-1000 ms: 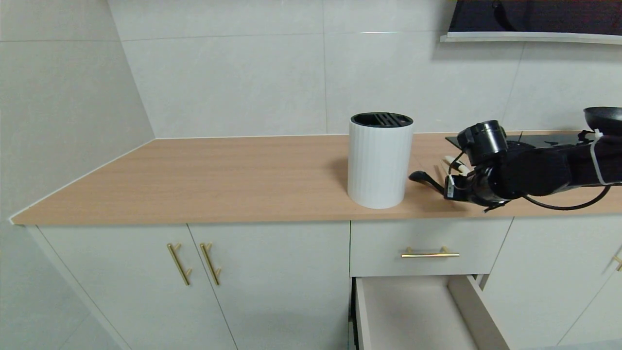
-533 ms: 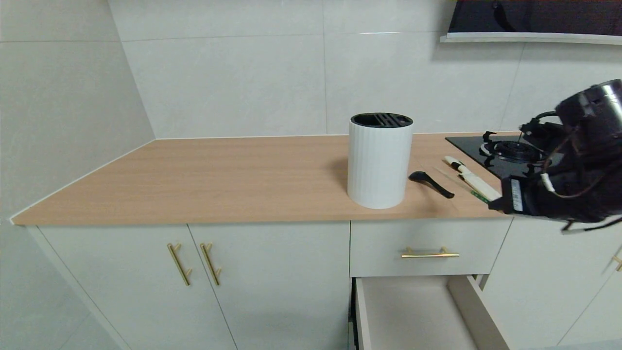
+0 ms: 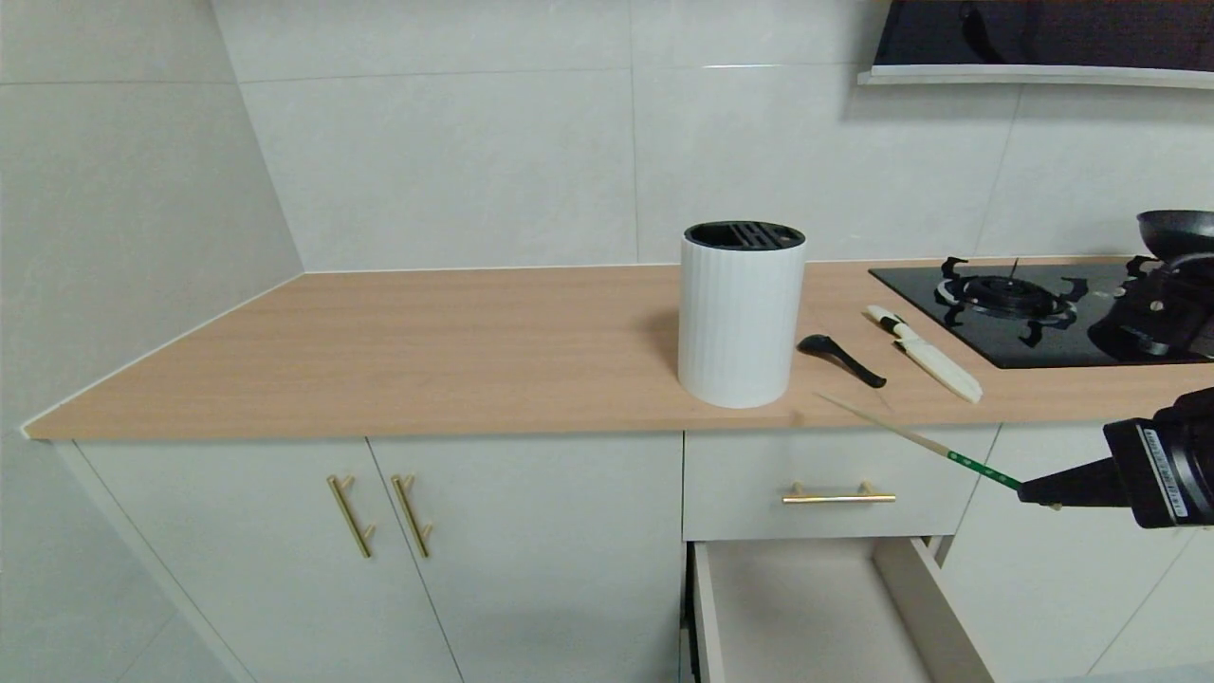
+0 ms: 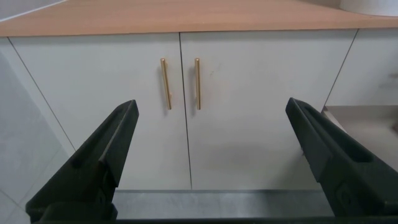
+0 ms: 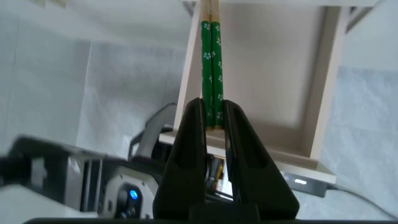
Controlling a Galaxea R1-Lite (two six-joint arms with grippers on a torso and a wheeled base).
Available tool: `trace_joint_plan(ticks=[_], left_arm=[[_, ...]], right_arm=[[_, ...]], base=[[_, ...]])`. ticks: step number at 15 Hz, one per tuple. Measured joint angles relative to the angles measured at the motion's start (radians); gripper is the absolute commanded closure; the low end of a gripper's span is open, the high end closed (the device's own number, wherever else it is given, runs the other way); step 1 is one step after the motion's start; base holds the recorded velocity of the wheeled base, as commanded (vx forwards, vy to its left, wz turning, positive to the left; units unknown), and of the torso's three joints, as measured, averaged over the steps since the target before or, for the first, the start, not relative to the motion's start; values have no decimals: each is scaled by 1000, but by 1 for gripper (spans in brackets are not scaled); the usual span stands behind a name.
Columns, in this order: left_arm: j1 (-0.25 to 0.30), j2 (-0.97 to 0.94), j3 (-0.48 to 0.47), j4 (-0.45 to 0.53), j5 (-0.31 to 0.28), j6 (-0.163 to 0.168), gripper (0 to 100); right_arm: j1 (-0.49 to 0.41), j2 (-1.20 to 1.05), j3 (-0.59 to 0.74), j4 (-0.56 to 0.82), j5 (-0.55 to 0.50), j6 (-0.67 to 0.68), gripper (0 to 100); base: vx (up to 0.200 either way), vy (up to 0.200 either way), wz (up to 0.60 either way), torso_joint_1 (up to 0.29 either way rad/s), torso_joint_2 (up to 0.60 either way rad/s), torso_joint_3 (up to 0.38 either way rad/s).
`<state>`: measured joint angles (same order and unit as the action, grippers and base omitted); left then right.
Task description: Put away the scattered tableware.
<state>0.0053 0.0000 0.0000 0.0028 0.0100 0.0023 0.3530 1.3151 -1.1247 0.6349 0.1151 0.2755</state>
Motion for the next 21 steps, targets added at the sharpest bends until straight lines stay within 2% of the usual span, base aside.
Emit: trace_joint_plan(ticks=[10, 21], left_arm=[[0, 0, 0, 0, 0, 0, 0], [0, 0, 0, 0, 0, 0, 0]], right_arm=[[86, 26, 83, -44, 1, -15, 100], [103, 56, 95, -45, 1, -16, 100]], base=[[0, 0, 0, -6, 16, 10], [0, 0, 0, -157, 444, 275]])
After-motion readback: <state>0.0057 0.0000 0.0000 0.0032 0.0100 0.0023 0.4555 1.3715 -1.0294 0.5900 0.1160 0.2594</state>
